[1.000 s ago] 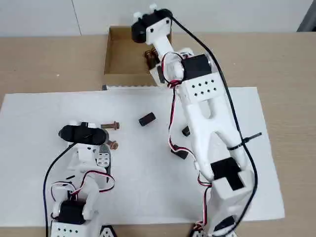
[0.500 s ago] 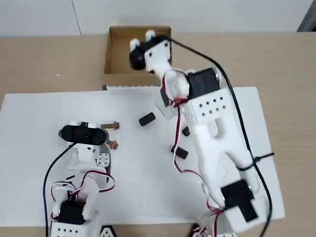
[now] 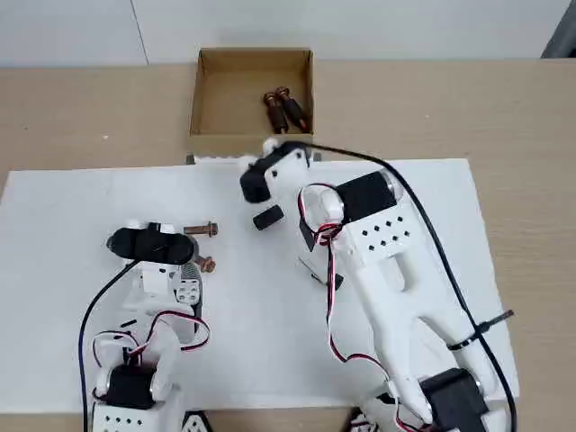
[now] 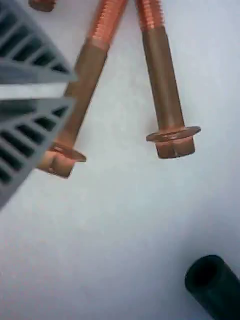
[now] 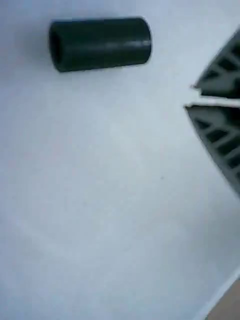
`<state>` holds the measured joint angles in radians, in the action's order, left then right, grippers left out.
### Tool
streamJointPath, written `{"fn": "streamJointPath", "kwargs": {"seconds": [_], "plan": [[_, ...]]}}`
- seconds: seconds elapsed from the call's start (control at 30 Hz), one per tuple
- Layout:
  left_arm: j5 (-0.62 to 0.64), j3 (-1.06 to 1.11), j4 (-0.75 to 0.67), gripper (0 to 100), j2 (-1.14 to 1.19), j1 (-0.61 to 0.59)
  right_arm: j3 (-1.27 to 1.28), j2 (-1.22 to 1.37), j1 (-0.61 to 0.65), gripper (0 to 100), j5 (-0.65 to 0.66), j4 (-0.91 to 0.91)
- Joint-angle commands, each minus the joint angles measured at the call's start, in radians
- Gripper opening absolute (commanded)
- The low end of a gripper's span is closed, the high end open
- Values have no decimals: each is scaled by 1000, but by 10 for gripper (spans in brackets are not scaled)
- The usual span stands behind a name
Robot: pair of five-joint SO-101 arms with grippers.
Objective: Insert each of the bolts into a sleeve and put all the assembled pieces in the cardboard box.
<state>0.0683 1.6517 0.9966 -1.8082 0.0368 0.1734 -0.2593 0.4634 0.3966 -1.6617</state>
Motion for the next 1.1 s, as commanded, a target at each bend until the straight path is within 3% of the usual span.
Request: {"fn": "streamJointPath", "kwargs": {"seconds": [0.0, 0.2, 0.6, 1.07], "plan": [[-6, -4, -2, 6, -9, 3, 52, 1, 2, 23, 71, 48], [-6, -4, -2, 6, -9, 3, 138, 47, 1, 164, 130, 159], [-6, -4, -2, 6, -9, 3, 226, 189, -85, 158, 207, 344], [-6, -4, -3, 6, -9, 5, 226, 240, -58, 158, 216, 335]]}}
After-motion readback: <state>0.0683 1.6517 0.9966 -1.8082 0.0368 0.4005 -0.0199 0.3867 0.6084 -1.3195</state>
